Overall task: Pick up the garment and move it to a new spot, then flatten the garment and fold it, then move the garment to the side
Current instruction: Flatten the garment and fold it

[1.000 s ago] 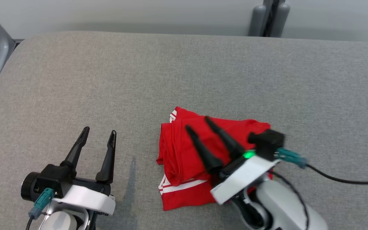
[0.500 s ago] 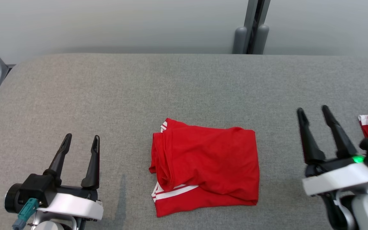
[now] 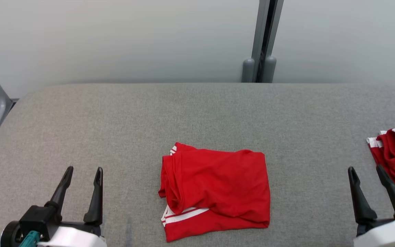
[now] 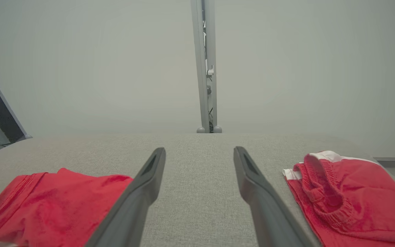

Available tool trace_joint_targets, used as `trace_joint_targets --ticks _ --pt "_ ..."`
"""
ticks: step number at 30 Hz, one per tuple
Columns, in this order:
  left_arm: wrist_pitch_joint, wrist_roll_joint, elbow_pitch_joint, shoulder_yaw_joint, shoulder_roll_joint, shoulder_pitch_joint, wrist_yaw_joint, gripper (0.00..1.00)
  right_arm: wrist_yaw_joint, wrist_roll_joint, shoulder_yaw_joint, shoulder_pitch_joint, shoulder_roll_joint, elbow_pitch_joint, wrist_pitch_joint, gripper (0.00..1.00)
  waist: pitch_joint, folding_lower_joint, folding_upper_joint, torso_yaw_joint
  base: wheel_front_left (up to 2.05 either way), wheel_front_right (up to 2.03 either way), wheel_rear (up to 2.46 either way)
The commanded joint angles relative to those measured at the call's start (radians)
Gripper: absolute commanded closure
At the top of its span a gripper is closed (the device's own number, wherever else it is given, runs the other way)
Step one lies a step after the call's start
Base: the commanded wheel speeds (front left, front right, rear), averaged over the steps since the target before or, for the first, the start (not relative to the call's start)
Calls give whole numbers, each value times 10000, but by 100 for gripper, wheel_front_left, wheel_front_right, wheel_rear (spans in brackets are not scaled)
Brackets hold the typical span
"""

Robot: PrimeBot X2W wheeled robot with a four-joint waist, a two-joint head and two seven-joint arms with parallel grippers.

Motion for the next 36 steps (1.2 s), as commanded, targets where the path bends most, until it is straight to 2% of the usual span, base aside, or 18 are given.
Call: trace_joint_targets --ticks 1,12,36 --pt "51 -60 -46 8 63 183 74 0 2 -45 -118 267 35 3 -11 0 -204 0 -1 -40 0 0 0" --pt "273 -273 -40 7 201 744 99 0 2 -102 -383 970 327 144 -135 0 -656 0 -1 -85 0 0 0" --pt "391 -321 1 -118 343 674 261 0 2 -55 -399 969 397 227 3 0 -714 0 -1 -66 0 0 0"
